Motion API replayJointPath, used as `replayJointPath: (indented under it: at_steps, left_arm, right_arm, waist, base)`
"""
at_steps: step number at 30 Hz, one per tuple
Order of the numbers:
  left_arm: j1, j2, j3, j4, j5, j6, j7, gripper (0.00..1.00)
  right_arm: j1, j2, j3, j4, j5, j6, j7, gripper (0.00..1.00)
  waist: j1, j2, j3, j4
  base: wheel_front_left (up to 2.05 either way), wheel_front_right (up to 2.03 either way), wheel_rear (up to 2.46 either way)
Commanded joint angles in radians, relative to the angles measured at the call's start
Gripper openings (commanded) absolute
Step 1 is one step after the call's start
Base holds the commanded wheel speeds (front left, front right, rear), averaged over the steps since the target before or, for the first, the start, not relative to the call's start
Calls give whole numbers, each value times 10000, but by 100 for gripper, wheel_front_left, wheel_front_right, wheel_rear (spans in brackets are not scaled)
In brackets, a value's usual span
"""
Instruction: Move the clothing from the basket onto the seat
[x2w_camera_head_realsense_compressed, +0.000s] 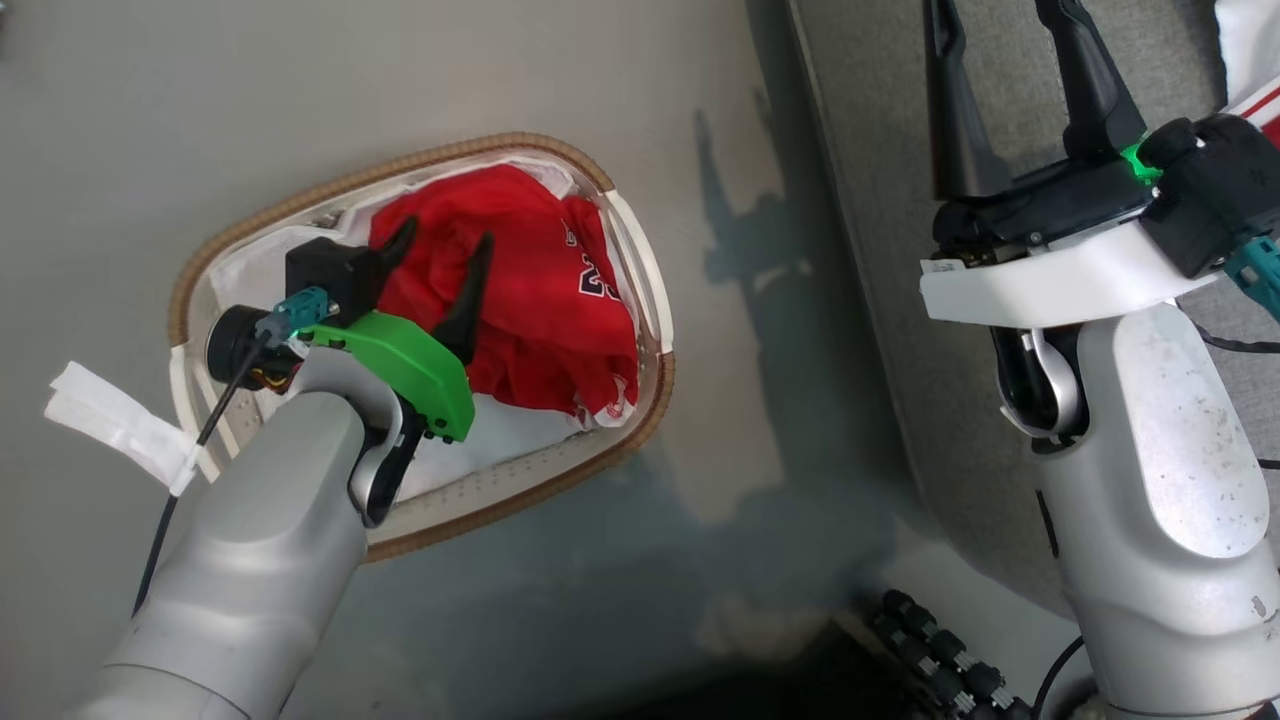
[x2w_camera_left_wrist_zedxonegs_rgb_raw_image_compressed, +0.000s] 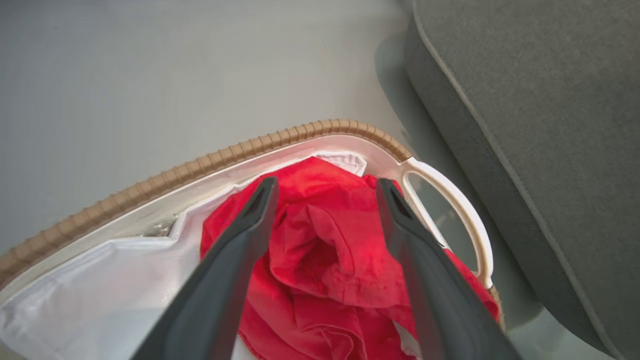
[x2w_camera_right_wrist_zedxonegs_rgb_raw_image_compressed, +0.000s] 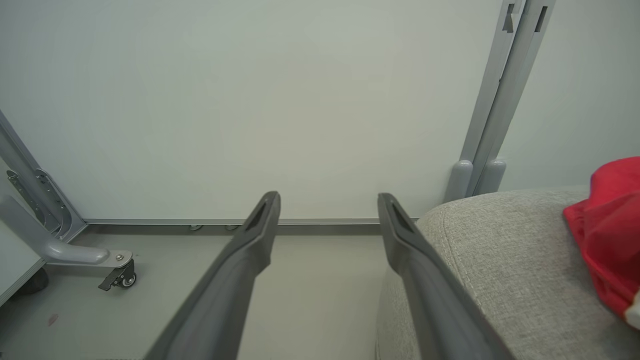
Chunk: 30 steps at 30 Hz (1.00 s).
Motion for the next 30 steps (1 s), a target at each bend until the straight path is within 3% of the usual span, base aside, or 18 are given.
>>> replayJointPath:
  at_steps: [1,15,16,17,18,24,30]
  left_arm:
    - [-260,193,-210,161,-259,-24,89,100]
    - [-1413,439,-2614,1004,-2286,-24,1034,100]
    - [-1442,443,-2793,1043,-2361,-24,1095,80]
    - [-1468,485,-2974,1067,-2424,-24,1091,16]
    - [-1493,515,-3073,1091,-2543,-24,1060,0]
    - [-1265,665,-3475,1321,-3236,-25,547,0]
    - [-525,551,-3862,1192,-3697,-25,88,0]
  right_arm:
    - [-150,-14,59,-125,74,-14,-22,100]
    - [-382,-16,259,-902,127,-14,-24,100]
    - [-380,-16,286,-920,123,-14,-24,100]
    - [-372,-18,322,-932,123,-14,-22,100]
    - [-362,-16,350,-937,131,-14,-22,100]
    - [-408,-21,437,-601,256,-14,-24,100]
    - [55,-21,209,50,-84,-14,-22,100]
  waist:
    - [-1,0,947,-697]
    - [-1,0,1561,-885]
    - [-1,0,1547,-888]
    - [-1,0,1520,-897]
    - [-1,0,1497,-905]
    - [-1,0,1106,-949]
    - [-1,0,6,-530]
  base:
    - [0,0,0]
    - [0,0,0]
    - [0,0,0]
    - [0,0,0]
    - [0,0,0]
    - [0,0,0]
    - [0,0,0]
